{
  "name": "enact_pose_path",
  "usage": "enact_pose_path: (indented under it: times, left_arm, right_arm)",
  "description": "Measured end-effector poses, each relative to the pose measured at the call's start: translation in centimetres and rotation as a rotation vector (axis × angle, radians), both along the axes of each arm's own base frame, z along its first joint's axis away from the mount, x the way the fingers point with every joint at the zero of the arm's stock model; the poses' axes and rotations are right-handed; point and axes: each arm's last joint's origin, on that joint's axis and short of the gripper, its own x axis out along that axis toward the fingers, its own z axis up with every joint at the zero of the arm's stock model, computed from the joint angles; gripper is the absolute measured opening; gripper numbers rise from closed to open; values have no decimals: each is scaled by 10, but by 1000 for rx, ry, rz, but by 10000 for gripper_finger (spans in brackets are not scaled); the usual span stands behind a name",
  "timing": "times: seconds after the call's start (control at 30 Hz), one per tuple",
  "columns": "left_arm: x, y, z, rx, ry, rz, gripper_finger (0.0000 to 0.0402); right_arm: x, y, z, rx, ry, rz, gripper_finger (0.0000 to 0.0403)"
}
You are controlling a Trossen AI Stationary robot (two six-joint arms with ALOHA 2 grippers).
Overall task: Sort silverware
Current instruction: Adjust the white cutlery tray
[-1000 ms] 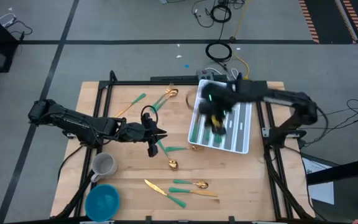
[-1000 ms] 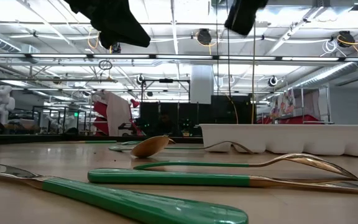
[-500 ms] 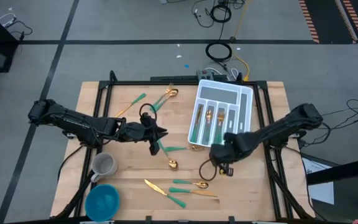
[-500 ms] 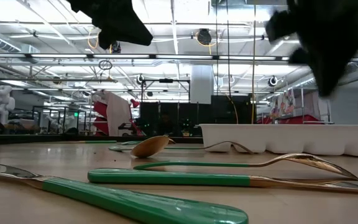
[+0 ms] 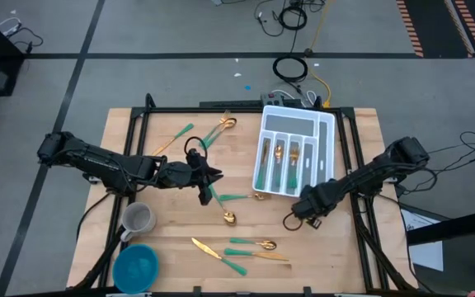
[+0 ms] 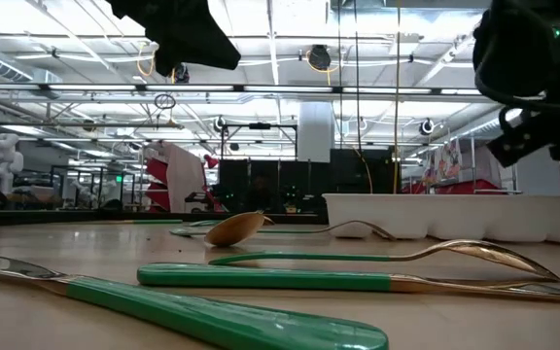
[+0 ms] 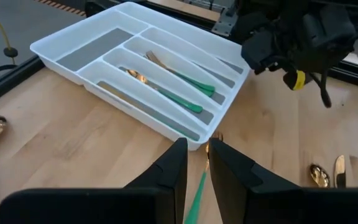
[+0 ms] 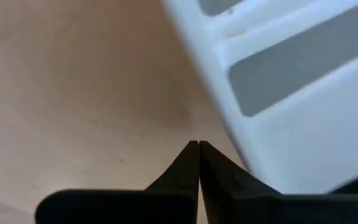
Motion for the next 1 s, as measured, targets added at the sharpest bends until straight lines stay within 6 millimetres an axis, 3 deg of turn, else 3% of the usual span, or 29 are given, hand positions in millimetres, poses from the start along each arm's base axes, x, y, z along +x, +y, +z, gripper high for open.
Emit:
enact_pose_path:
  times: [0.67, 1.0]
  left_arm:
    - [0, 1, -1, 32, 13, 0, 73]
    - [0, 1, -1, 32, 13, 0, 73]
  right_arm:
    - [-13, -12, 8, -221, 78, -145, 0]
    - [-10, -7, 10, -172, 70, -180, 0]
